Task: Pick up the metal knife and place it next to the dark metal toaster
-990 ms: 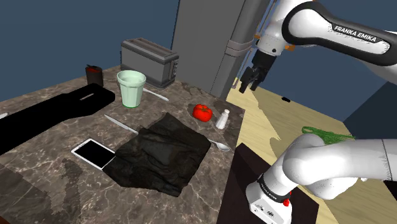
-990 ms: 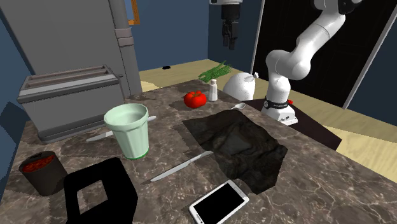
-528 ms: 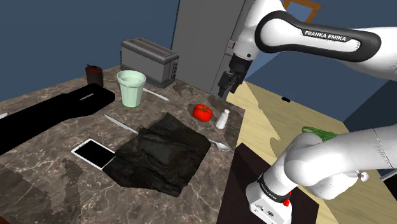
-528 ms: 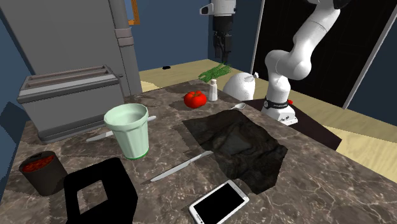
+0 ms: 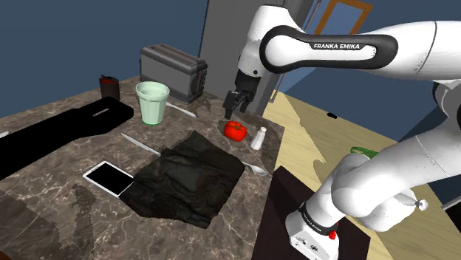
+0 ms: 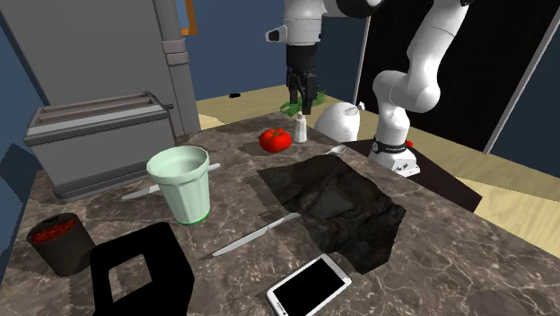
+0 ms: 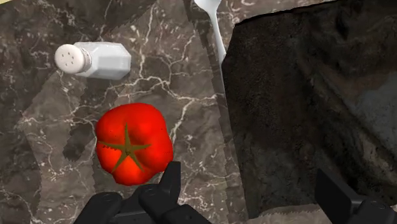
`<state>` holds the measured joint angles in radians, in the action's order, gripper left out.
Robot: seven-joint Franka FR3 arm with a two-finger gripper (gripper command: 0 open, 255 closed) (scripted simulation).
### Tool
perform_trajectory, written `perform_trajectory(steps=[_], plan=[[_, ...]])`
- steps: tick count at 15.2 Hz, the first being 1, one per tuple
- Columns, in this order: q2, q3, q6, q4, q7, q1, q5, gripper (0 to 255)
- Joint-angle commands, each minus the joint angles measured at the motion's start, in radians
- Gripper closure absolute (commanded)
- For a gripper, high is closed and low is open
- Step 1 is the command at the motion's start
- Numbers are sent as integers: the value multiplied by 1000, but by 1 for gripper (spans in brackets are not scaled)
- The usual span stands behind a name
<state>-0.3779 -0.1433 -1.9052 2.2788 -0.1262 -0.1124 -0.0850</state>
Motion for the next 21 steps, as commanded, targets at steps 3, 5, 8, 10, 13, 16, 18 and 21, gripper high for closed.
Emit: perform_trajectory(steps=[3, 5, 8, 10, 13, 16, 18, 21], plan=[[131, -48, -78, -60, -25, -25, 12, 0], [195, -71, -107, -97, -40, -37, 24, 0], [294, -103, -144, -160, -65, -56, 50, 0], [361, -121, -165, -206, -83, -70, 72, 0], [463, -145, -187, -283, -111, -95, 112, 0], [567, -162, -200, -370, -140, -126, 157, 0], [637, -169, -203, -434, -157, -150, 188, 0], [744, -175, -200, -538, -179, -192, 234, 0]])
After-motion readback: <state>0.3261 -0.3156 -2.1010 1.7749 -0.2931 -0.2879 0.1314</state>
